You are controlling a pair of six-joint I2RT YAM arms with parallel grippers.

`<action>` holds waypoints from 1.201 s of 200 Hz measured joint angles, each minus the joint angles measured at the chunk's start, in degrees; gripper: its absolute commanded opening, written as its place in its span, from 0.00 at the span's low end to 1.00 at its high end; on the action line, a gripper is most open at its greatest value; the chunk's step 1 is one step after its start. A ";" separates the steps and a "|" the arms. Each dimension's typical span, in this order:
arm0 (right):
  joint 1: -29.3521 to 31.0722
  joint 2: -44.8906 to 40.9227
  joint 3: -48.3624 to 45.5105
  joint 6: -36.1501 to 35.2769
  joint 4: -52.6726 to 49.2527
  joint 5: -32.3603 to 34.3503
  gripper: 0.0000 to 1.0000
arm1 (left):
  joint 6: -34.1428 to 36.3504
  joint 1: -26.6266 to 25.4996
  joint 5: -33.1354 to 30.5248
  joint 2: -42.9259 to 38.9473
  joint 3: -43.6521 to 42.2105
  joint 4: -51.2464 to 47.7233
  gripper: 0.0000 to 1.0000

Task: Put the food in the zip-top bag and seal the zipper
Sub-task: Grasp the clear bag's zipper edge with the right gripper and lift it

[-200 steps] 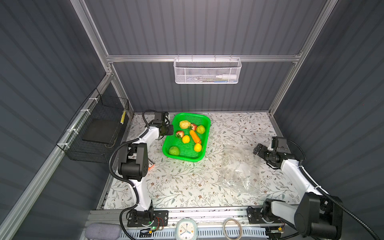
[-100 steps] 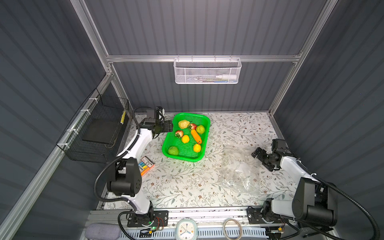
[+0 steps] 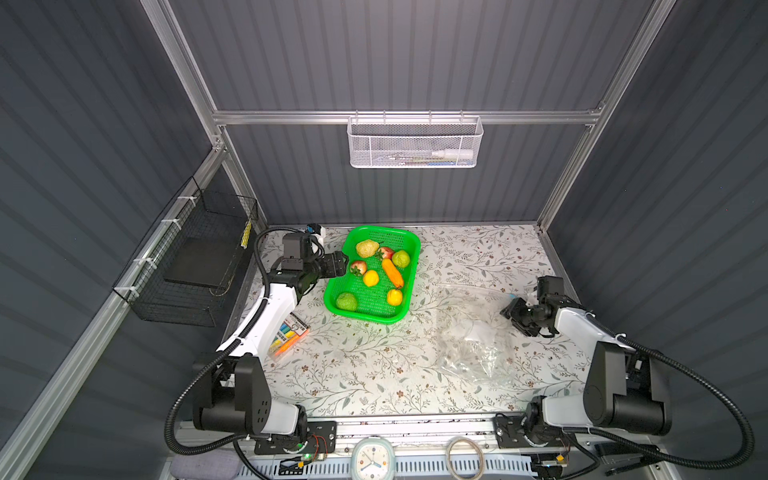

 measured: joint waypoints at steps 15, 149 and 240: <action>0.04 0.04 0.09 -0.28 0.13 0.31 0.14 | -0.72 0.00 0.76 -0.55 -0.66 0.79 0.83; 5.95 0.00 0.57 -1.36 0.00 4.11 0.84 | -5.60 0.00 6.82 -0.66 -1.03 4.83 0.83; 9.05 0.48 1.97 -1.18 -0.74 7.76 0.00 | -5.73 -0.04 7.61 -0.66 -1.03 5.16 0.83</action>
